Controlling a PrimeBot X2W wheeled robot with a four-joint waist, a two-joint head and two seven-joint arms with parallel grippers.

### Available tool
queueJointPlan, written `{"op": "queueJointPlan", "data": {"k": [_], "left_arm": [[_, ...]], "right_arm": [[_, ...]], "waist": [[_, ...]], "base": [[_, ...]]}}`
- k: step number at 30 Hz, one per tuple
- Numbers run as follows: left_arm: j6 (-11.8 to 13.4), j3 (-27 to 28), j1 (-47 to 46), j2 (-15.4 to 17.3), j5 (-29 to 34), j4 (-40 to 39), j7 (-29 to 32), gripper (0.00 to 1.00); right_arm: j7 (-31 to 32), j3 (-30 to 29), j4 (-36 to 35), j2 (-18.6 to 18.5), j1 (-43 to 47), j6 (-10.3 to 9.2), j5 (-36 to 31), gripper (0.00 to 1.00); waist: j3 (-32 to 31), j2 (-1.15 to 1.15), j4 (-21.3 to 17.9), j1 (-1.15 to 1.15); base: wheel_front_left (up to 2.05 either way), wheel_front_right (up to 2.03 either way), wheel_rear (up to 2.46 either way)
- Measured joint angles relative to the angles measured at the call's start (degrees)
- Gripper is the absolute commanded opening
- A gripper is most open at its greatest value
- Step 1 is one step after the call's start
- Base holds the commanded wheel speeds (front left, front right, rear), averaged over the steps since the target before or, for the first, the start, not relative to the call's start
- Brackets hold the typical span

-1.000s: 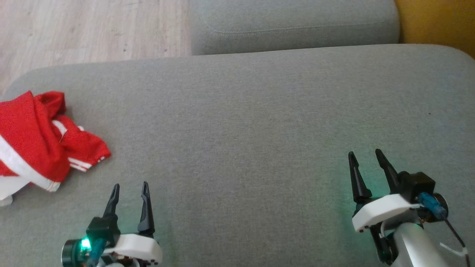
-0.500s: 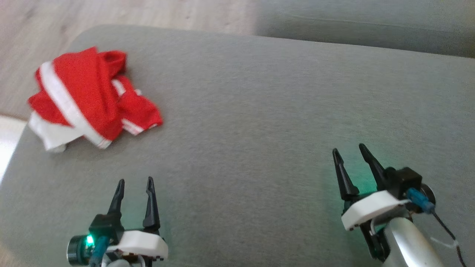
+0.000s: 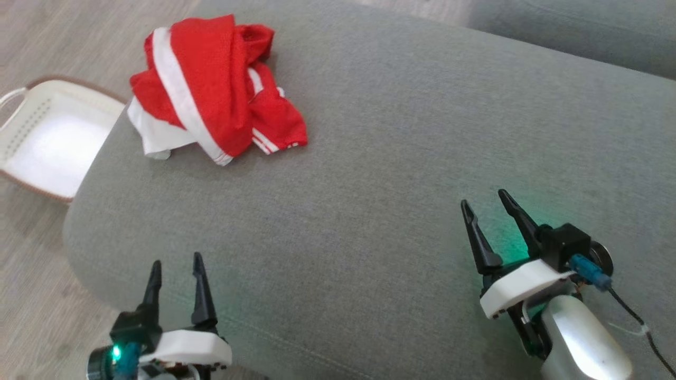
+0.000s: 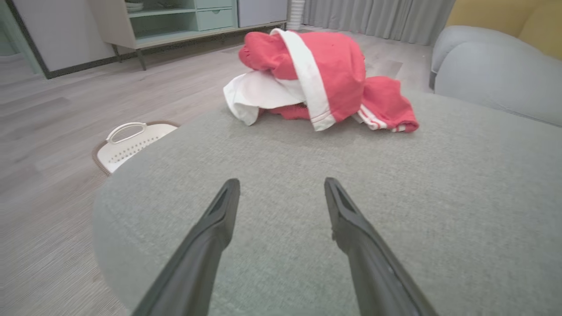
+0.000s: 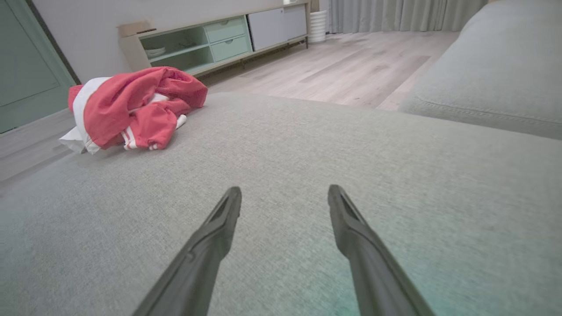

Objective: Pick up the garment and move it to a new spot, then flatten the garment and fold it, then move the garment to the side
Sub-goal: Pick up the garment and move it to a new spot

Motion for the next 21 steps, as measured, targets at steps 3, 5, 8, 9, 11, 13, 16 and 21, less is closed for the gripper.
{"op": "queueJointPlan", "data": {"k": [3, 5, 8, 9, 11, 13, 16, 21], "left_arm": [[0.11, 1.02, 0.26, 0.00, -0.05, -0.29, 0.00, 1.00], [0.07, 1.35, 0.25, -0.02, -0.04, -0.35, 0.00, 1.00], [-0.35, 2.42, 0.10, -0.08, 0.15, -0.42, 0.01, 1.00], [-0.70, 3.16, -0.23, -0.09, 0.78, -0.41, 0.00, 1.00], [-1.87, 5.15, -1.69, -0.10, 1.85, -0.29, 0.01, 1.00], [-3.31, 7.14, -4.74, 0.04, 2.47, 0.21, 0.00, 1.00], [-5.63, 9.03, -11.33, 1.01, 3.31, 1.81, -0.09, 1.00], [-8.75, 10.27, -22.78, 4.80, 3.88, 8.13, -0.16, 1.00]], "right_arm": [[0.00, 0.54, -0.03, -0.34, -0.26, 0.00, 0.19, 1.00], [0.00, 0.82, -0.03, -0.75, -0.26, 0.00, 0.42, 1.00], [0.00, 1.22, -0.05, -1.10, -0.26, 0.00, 0.42, 1.00], [0.00, 1.38, -0.08, -1.25, -0.27, 0.00, 0.42, 1.00], [0.00, 1.76, -0.22, -1.33, -0.33, 0.00, 0.43, 1.00], [0.00, 2.04, -0.63, -1.60, -0.64, 0.00, 0.44, 1.00], [0.00, 2.46, -1.62, -2.40, -2.13, 0.00, 0.93, 1.00], [-0.09, 3.77, -3.71, -4.08, -3.97, 0.00, 1.40, 1.00]], "waist": [[0.66, 0.00, 0.78, 0.00], [0.89, 0.00, 0.83, 0.00], [1.14, 0.00, 0.62, -0.01], [1.32, 0.00, 0.47, -0.01], [1.83, 0.00, 0.10, -0.01], [2.57, 0.00, -0.35, -0.01], [3.88, 0.00, -1.30, 0.00], [6.45, 0.00, -3.24, 0.00]], "base": [[0.00, 0.00, 0.00], [0.00, 0.00, 0.00], [0.00, 0.00, 0.00], [0.00, 0.00, 0.00], [0.00, 0.00, 0.00], [0.00, 0.00, 0.00], [0.00, 0.00, 0.00], [0.00, 0.00, 0.00]]}}
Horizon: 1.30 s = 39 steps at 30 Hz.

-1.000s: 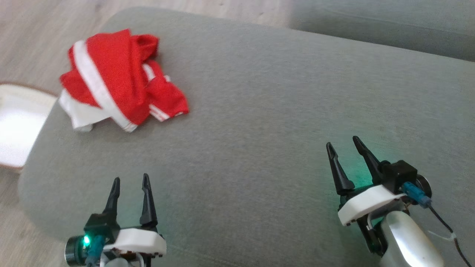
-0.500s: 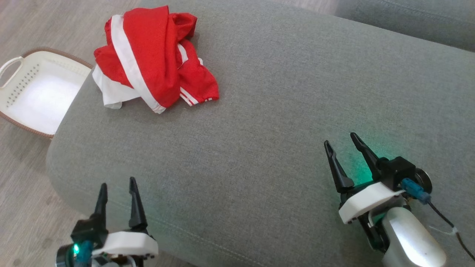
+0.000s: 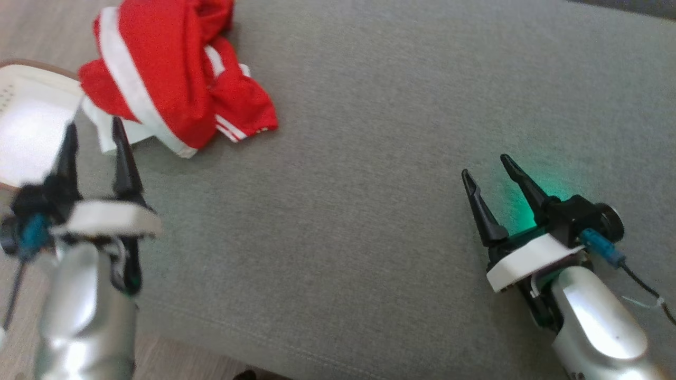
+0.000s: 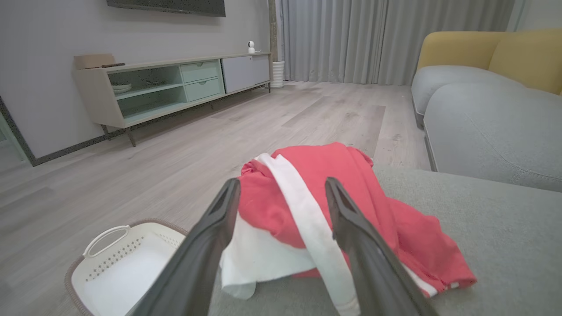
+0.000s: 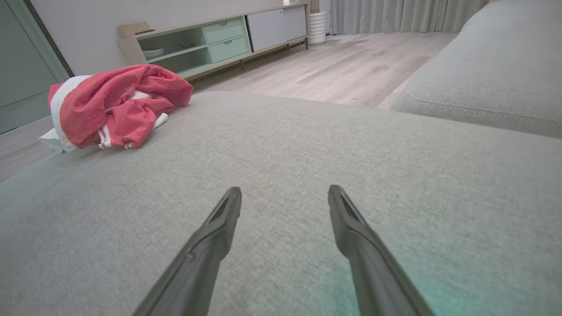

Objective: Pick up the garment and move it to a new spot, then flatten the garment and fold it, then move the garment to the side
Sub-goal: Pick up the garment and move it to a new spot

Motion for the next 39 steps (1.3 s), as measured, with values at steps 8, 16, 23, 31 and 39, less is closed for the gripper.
{"op": "queueJointPlan", "data": {"k": [8, 16, 23, 31, 39], "left_arm": [[-1.85, -0.66, -15.23, 4.54, -0.91, 12.77, 2.08, 1.00], [0.04, -0.27, -21.37, 7.10, -1.54, 25.01, 8.57, 1.00], [2.75, 0.05, -22.45, 7.95, -2.01, 30.56, 9.25, 0.00], [2.61, -2.36, -23.53, 10.20, 0.43, 29.32, 2.23, 0.00], [-0.07, -7.76, -28.56, 10.55, 3.79, 18.14, 0.16, 0.00]], "right_arm": [[-0.07, 1.53, -2.57, -2.25, -2.29, 0.00, 0.62, 1.00], [-0.40, 1.66, -4.36, -2.99, -4.80, 0.00, 1.22, 1.00], [-0.62, 1.13, -4.89, -3.02, -5.75, 0.00, 1.85, 1.00], [-0.56, 0.46, -2.03, -1.88, -4.78, 0.00, 2.56, 1.00], [-0.55, 0.89, -0.37, 1.91, -1.86, 0.00, 2.85, 1.00]], "waist": [[4.19, 0.00, -4.16, 0.00], [7.83, 0.00, -9.01, 0.00], [9.38, 0.00, -12.20, 0.00], [5.93, 0.00, -12.91, -0.01], [0.53, 0.00, -15.03, -0.01]], "base": [[0.00, 0.00, 0.00], [0.00, 0.00, 0.00], [0.00, 0.00, 0.00], [0.00, 0.00, 0.00], [0.00, 0.00, 0.00]]}}
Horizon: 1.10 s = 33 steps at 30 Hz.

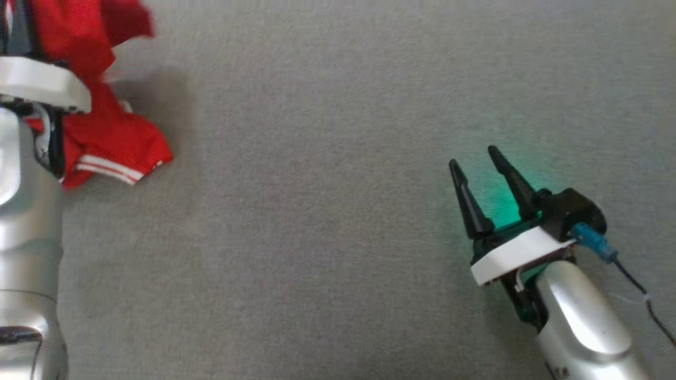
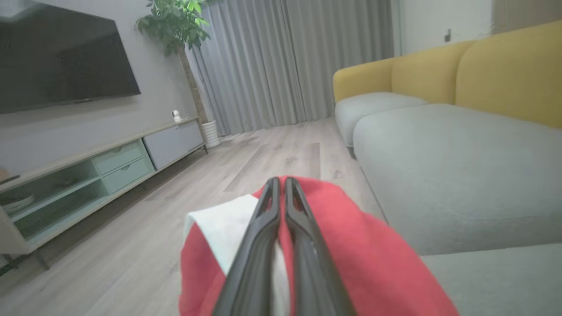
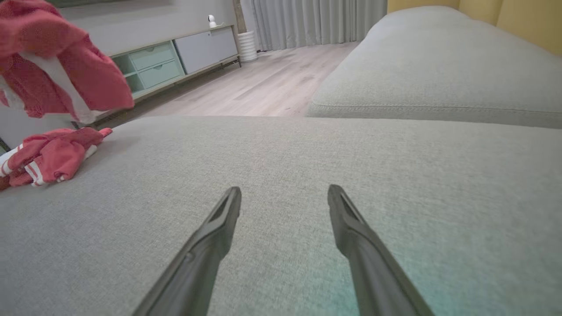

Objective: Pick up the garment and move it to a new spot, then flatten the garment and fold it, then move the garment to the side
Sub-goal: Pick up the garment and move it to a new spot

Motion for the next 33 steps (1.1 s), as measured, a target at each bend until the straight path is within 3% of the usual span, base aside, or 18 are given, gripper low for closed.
{"op": "queueJointPlan", "data": {"k": [5, 11, 14, 22, 23, 24, 25, 29, 33], "left_arm": [[-1.37, -3.59, 0.05, -2.38, -0.13, -5.60, -0.15, 0.00], [-2.34, -10.49, 3.62, -11.72, -3.68, -10.92, -0.44, 0.00], [-2.44, -13.77, 7.38, -14.89, -6.12, -10.83, -0.43, 0.00], [-2.78, -22.45, 13.86, -16.03, -14.22, -12.26, -0.42, 0.00], [-2.58, -23.77, 14.93, -16.04, -15.79, -12.62, -0.42, 0.11], [-1.96, -24.82, 15.95, -16.05, -16.72, -12.70, -0.42, 0.70], [-1.16, -25.76, 16.96, -16.05, -17.33, -12.63, -0.42, 1.00], [2.11, -25.81, 21.45, -16.06, -18.20, -12.27, -0.42, 1.00], [4.43, -21.54, 27.16, -15.90, -16.37, -12.65, -0.41, 1.00]], "right_arm": [[0.05, -0.03, 0.86, 2.01, 1.55, 0.00, 0.22, 1.00], [0.07, -0.65, 1.94, 3.65, 3.99, 0.00, 0.58, 1.00], [0.07, -0.66, 2.35, 4.22, 4.86, 0.00, 0.74, 1.00], [0.07, 0.43, 2.67, 4.64, 4.89, 0.01, 1.07, 1.00], [0.07, 0.53, 2.80, 4.70, 4.89, 0.01, 1.33, 1.00], [0.08, 0.52, 2.92, 4.80, 4.89, 0.00, 1.42, 1.00], [0.07, 0.47, 2.99, 4.83, 4.89, 0.00, 1.53, 1.00], [0.07, -0.62, 3.11, 4.83, 4.88, 0.01, 1.74, 1.00], [0.08, -1.55, 3.10, 4.78, 4.92, 0.00, 1.62, 1.00]], "waist": [[-2.89, 0.00, -3.47, 0.00], [-6.59, 0.00, -9.97, -0.01], [-7.73, 0.00, -13.03, -0.01], [-8.56, 0.00, -19.43, 0.00], [-8.55, 0.00, -20.13, 0.00], [-8.51, 0.00, -20.67, 0.00], [-8.46, 0.00, -21.07, 0.00], [-8.22, 0.00, -20.86, 0.01], [-8.54, 0.00, -19.21, 0.01]], "base": [[0.00, 0.00, 0.00], [0.00, 0.00, 0.00], [0.00, 0.00, 0.00], [0.00, 0.00, 0.00], [0.00, 0.00, 0.00], [0.00, 0.00, 0.00], [0.00, 0.00, 0.00], [0.00, 0.00, 0.00], [0.00, 0.00, 0.00]]}}
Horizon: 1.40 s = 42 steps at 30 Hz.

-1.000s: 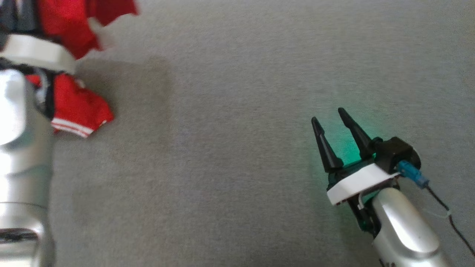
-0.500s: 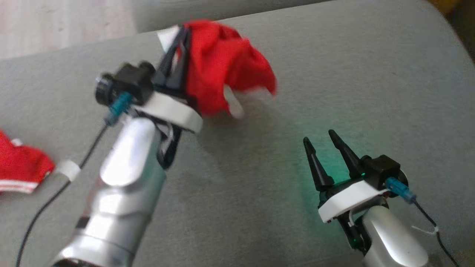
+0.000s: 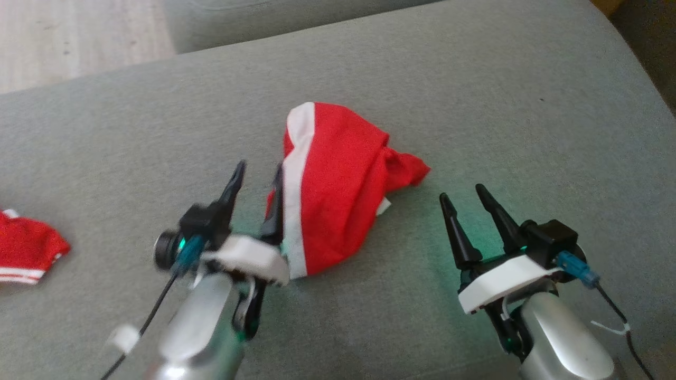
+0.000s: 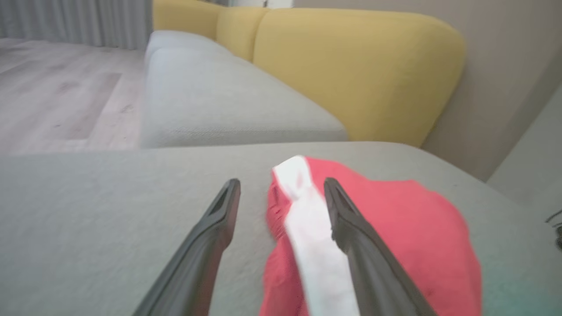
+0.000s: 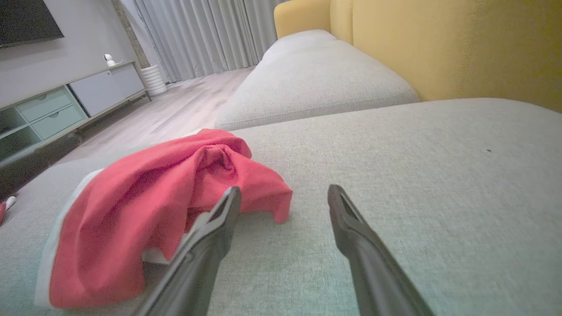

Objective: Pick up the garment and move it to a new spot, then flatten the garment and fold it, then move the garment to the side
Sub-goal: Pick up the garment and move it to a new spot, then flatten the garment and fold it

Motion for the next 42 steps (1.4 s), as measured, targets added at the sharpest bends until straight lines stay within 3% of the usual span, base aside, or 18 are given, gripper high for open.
{"op": "queueJointPlan", "data": {"k": [5, 16, 25, 30, 34, 38, 42], "left_arm": [[0.69, 7.14, 8.36, 1.10, 3.68, -3.71, 0.00, 1.00], [-1.77, 18.40, 23.37, 1.30, 9.76, -11.47, 0.00, 1.00], [-3.16, 20.63, 29.44, 0.94, 10.17, -13.22, 0.00, 1.00], [-4.69, 16.56, 29.24, 1.00, 8.79, -13.51, 0.00, 1.00], [-6.76, 5.23, 26.64, 1.00, 3.87, -11.37, 0.00, 1.00], [-6.79, -7.86, 20.91, 0.93, -2.03, -9.45, 0.01, 1.00], [-7.08, -12.17, 15.14, 0.82, -5.25, -5.48, 0.01, 1.00]], "right_arm": [[0.00, -1.49, 0.00, -0.07, 0.19, 0.00, -0.48, 1.00], [0.00, -4.50, 0.41, 0.03, 3.07, 0.01, -1.49, 1.00], [0.00, -4.65, 1.68, 0.09, 5.81, 0.00, -1.48, 1.00], [0.00, -4.75, 1.60, 0.09, 5.80, 0.00, -1.48, 1.00], [0.00, -4.63, 1.43, 0.09, 5.70, 0.00, -1.48, 1.00], [0.00, -3.78, 1.26, 0.03, 5.48, 0.00, -1.38, 1.00], [0.00, -2.63, 1.22, -0.11, 4.11, 0.00, -0.87, 1.00]], "waist": [[-0.81, 0.00, 2.97, 0.00], [-3.82, 0.00, 8.38, -0.01], [-5.97, 0.00, 9.66, -0.01], [-5.25, 0.00, 10.14, -0.01], [-4.16, 0.00, 10.07, 0.00], [-2.67, 0.00, 9.38, 0.00], [-1.25, 0.00, 7.83, 0.00]], "base": [[0.00, 0.00, 0.00], [0.00, 0.00, 0.00], [0.00, 0.00, 0.00], [0.00, 0.00, 0.00], [0.00, 0.00, 0.00], [0.00, 0.00, 0.00], [0.00, 0.00, 0.00]]}}
